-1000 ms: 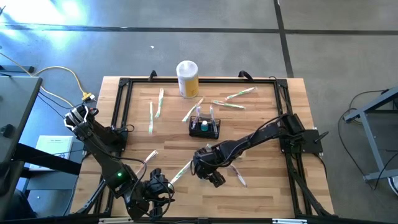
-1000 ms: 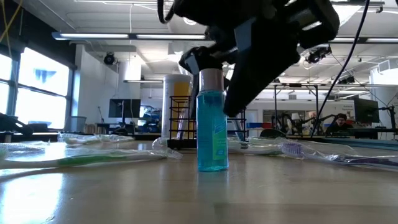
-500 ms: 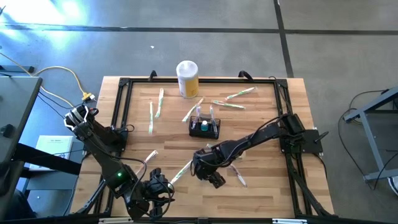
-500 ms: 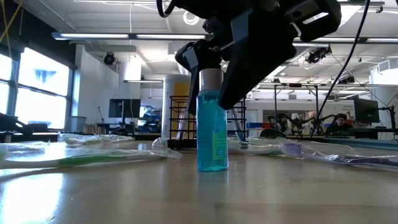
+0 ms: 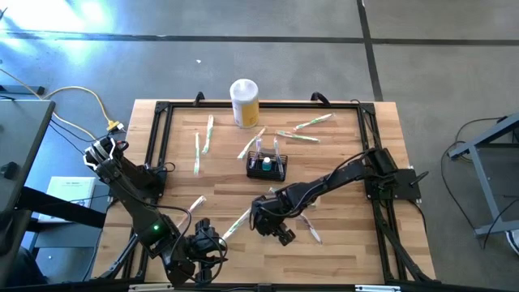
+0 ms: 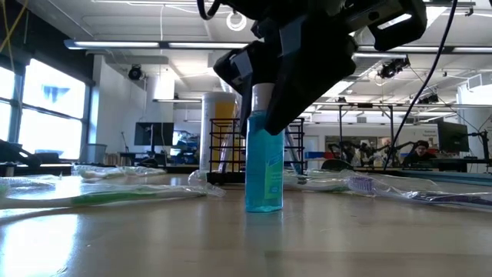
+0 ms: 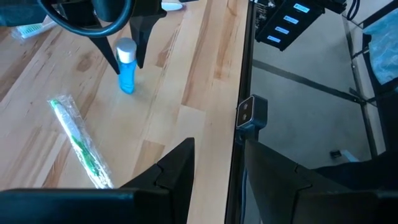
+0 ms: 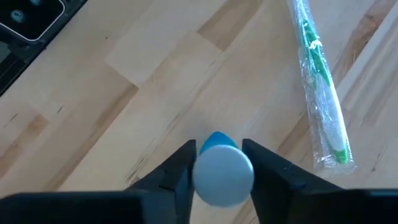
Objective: Pick & Place toothbrushing station
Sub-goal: Put the blue mouthwash into the middle section wire organizer
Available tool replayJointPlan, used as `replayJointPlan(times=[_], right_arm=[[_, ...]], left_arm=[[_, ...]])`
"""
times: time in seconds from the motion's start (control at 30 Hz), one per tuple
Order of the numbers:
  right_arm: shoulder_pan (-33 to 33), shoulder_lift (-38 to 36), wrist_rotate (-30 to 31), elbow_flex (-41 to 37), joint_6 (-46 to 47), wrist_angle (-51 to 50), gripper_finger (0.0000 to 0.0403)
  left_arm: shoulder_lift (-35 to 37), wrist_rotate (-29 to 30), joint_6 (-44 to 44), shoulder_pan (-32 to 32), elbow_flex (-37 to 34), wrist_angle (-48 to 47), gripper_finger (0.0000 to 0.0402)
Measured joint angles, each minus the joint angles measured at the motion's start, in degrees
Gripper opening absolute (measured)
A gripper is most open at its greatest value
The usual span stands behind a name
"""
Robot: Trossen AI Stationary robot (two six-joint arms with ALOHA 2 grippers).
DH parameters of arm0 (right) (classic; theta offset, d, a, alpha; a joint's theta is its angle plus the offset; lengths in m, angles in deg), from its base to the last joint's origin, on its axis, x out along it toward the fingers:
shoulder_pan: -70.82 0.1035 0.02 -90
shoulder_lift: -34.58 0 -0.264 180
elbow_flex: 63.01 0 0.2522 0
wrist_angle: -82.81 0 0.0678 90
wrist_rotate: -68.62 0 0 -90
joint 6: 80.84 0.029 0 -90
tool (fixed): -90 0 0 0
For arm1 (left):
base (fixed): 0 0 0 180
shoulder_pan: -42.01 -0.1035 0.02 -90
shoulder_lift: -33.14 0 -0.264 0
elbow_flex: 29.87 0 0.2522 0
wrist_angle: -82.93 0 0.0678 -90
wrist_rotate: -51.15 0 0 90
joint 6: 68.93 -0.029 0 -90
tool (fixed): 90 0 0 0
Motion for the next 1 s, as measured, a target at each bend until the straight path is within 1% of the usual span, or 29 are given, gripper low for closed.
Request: replayJointPlan(times=[0.1,0.23,0.4,0.5,0.57,0.63,0.7,0.8,1.0], right_arm=[[0.0,0.0,0.5,0.0,-0.91,-0.21,0.0087],[0.0,-0.02,1.65,0.02,-1.62,-0.66,0.0086],[0.0,-0.06,1.34,0.02,-0.98,-0.68,0.0086],[0.27,-0.57,2.74,0.11,3.59,-1.4,0.0086],[0.49,-0.91,3.47,1.06,8.76,-2.77,0.0086],[0.54,-1.25,4.59,3.14,13.85,-4.97,0.0086],[0.57,-1.33,5.99,5.96,16.91,-8.93,0.0086],[0.82,-1.31,9.84,10.85,18.43,-15.54,0.0086],[0.65,-1.33,16.77,21.31,21.34,-23.55,0.0086]], left_arm=[[0.0,0.03,0.0,0.0,0.0,0.01,0.0138],[0.0,0.05,0.0,0.0,0.0,0.02,0.0138],[0.0,0.1,0.03,0.0,0.0,0.02,0.0138],[0.0,0.11,0.42,0.0,0.0,0.03,0.0138],[0.0,0.11,0.42,0.0,0.0,0.02,0.0138],[0.0,0.11,0.42,0.0,0.0,0.04,0.0138],[0.0,0.11,0.44,0.0,0.0,0.02,0.0138],[0.0,-0.14,0.46,0.0,0.0,0.04,0.0138],[0.0,-0.26,0.42,-0.09,0.0,-0.15,0.0138]])
